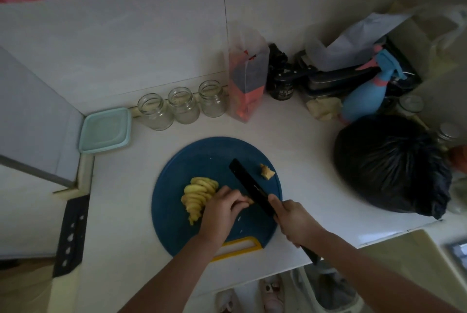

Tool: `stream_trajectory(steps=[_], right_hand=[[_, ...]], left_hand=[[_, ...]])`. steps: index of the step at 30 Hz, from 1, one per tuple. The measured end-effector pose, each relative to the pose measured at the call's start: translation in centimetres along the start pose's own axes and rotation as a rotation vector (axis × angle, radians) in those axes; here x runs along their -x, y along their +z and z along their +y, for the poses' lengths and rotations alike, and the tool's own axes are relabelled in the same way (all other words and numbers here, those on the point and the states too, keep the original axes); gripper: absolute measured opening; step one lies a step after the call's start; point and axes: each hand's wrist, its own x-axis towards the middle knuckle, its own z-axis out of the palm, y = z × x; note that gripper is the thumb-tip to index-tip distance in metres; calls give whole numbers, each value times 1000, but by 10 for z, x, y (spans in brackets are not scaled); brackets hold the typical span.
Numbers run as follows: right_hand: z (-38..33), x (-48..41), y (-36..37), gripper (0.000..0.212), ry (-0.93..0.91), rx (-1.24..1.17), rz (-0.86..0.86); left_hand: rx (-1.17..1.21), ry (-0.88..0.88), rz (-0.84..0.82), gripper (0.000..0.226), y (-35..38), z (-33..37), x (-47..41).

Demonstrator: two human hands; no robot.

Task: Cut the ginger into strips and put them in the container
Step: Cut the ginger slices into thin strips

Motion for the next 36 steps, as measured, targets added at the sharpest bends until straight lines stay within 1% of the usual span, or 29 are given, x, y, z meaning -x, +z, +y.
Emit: stream_trajectory(steps=[3, 6, 15, 19, 23, 25, 27, 30, 32, 36], right_hand=[[-4, 6, -6, 58, -7, 24, -28], [-8, 11, -10, 58, -41, 120, -48], [-11, 20, -7, 50, -199, 315, -26], [-8, 19, -3, 53, -178, 297, -17], [-7, 22, -2, 56, -66, 208, -47], [-8, 22, -2, 56, -39, 212, -63], [-8, 22, 1, 53, -49, 231, -52], [-5, 19, 6, 43, -152, 316, -10], [-6, 17, 10, 38, -179, 344, 1], [-4, 12, 13, 51, -139, 294, 9]], left_hand=[[-14, 7, -11, 14, 1, 0, 0], [-22, 1, -14, 16, 0, 1, 0], [-28, -33, -17, 16, -3, 2, 0], [-33, -38, -22, 17, -3, 2, 0], [17, -78, -16, 19, -2, 2, 0], [36, -93, -13, 19, -1, 2, 1], [38, -81, -13, 19, -1, 2, 2], [43, -76, -3, 18, -1, 0, 0], [41, -70, 3, 17, 1, -1, -1], [47, -61, 13, 17, 3, -5, -1]])
